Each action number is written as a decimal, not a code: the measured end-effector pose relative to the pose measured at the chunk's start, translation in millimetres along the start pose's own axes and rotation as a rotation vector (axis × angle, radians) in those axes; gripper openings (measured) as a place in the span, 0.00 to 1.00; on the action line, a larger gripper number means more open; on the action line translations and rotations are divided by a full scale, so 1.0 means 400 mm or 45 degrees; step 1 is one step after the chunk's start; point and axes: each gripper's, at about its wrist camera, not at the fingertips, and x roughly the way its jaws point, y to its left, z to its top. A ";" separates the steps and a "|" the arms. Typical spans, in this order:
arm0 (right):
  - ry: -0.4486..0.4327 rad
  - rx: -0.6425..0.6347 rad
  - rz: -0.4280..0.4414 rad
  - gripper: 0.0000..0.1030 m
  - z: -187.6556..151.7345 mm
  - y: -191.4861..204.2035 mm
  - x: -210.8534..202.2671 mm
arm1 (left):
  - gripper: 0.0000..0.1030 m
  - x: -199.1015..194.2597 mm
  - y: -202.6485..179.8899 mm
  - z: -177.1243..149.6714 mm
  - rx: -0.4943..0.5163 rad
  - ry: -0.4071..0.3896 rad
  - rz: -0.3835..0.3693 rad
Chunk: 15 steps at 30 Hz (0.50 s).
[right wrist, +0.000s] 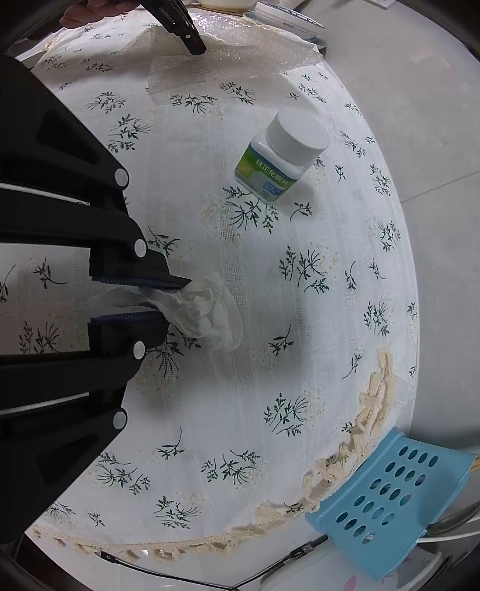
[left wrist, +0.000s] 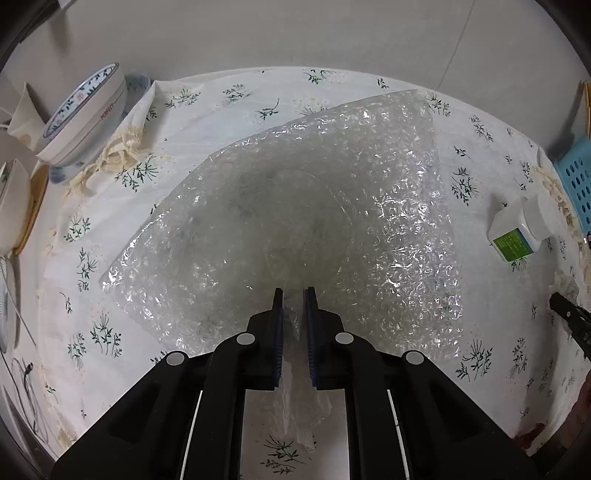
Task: Collect trash
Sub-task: 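Grasp the bubble wrap sheet with the left gripper while the right grasps the white tissue, then lift the bubble wrap and white tissue off the tablecloth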
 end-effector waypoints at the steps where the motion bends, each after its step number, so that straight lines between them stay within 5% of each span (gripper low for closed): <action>1: -0.004 -0.004 0.000 0.10 -0.004 -0.002 -0.006 | 0.09 -0.002 0.003 -0.001 -0.002 -0.001 -0.004; 15: -0.068 -0.036 0.005 0.10 -0.041 0.028 -0.093 | 0.09 -0.072 0.017 -0.045 0.002 -0.032 -0.010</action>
